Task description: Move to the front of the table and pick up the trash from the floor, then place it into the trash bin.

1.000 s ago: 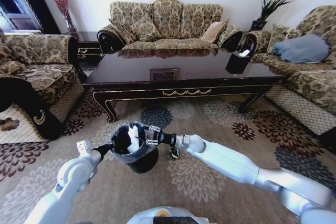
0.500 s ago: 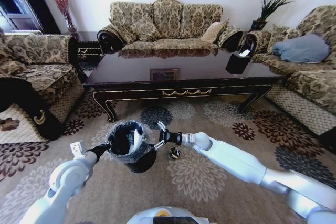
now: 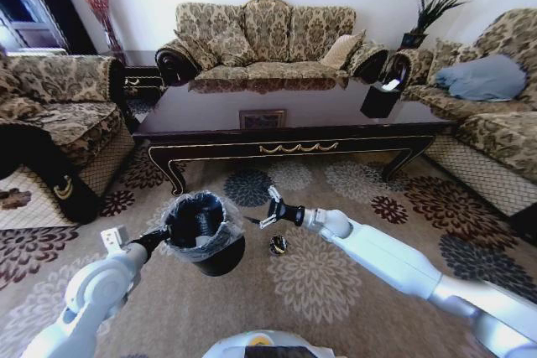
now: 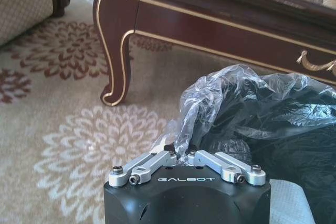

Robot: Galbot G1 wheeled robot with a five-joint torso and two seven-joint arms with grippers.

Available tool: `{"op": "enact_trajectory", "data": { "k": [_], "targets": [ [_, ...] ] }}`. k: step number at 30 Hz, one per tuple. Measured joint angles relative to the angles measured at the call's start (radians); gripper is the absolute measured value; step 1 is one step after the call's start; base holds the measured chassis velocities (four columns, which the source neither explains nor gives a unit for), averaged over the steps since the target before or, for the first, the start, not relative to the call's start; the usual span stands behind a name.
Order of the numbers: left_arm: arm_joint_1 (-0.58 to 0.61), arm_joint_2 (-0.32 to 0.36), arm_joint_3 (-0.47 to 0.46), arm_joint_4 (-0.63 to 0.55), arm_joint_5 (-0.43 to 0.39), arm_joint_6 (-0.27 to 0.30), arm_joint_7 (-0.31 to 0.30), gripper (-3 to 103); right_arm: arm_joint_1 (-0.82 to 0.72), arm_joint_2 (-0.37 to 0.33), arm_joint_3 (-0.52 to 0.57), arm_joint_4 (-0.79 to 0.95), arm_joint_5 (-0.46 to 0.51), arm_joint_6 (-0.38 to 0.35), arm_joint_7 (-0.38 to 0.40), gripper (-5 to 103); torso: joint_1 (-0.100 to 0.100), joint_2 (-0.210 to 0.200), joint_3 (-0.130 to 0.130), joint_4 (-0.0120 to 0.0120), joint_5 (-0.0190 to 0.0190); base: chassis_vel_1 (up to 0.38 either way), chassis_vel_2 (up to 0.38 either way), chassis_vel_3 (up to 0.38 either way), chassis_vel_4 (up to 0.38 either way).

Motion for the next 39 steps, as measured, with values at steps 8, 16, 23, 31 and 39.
{"op": "enact_trajectory", "data": {
  "k": [8, 16, 23, 31, 39],
  "targets": [
    [0.044, 0.028, -0.099, -0.07, -0.028, 0.001, -0.004, 3, -0.102, 0.019, 0.062, -0.145, -0.092, -0.08, 0.064, 100, 0.0, 0.0, 0.0, 0.0002, 0.0001, 0.0, 0.0, 0.0, 0.0],
    [0.036, 0.05, -0.148, -0.067, -0.065, 0.001, -0.01, 3, -0.103, 0.108, 0.081, -0.384, -0.334, 0.024, 0.04, 100, 0.0, 0.0, 0.0, 0.0002, 0.0002, 0.0, 0.0, 0.0, 0.0],
    [0.016, 0.056, -0.162, -0.047, -0.085, 0.001, -0.016, 3, -0.114, 0.155, 0.076, -0.506, -0.477, 0.058, 0.053, 100, 0.0, 0.0, 0.0, 0.0002, -0.0001, 0.0, 0.0, 0.0, 0.0],
    [-0.004, 0.063, -0.155, -0.02, -0.087, 0.001, -0.016, 3, -0.135, 0.218, 0.036, -0.609, -0.572, -0.014, 0.272, 100, 0.0, 0.0, 0.0, 0.0001, 0.0001, 0.0, 0.0, 0.0, 0.0],
    [-0.009, 0.069, -0.15, -0.011, -0.089, 0.002, -0.016, 3, -0.135, 0.266, -0.02, -0.661, -0.576, -0.081, 0.397, 100, 0.0, 0.0, 0.0, 0.0003, 0.0, 0.0, 0.0, 0.0, 0.0]
  ]
}}
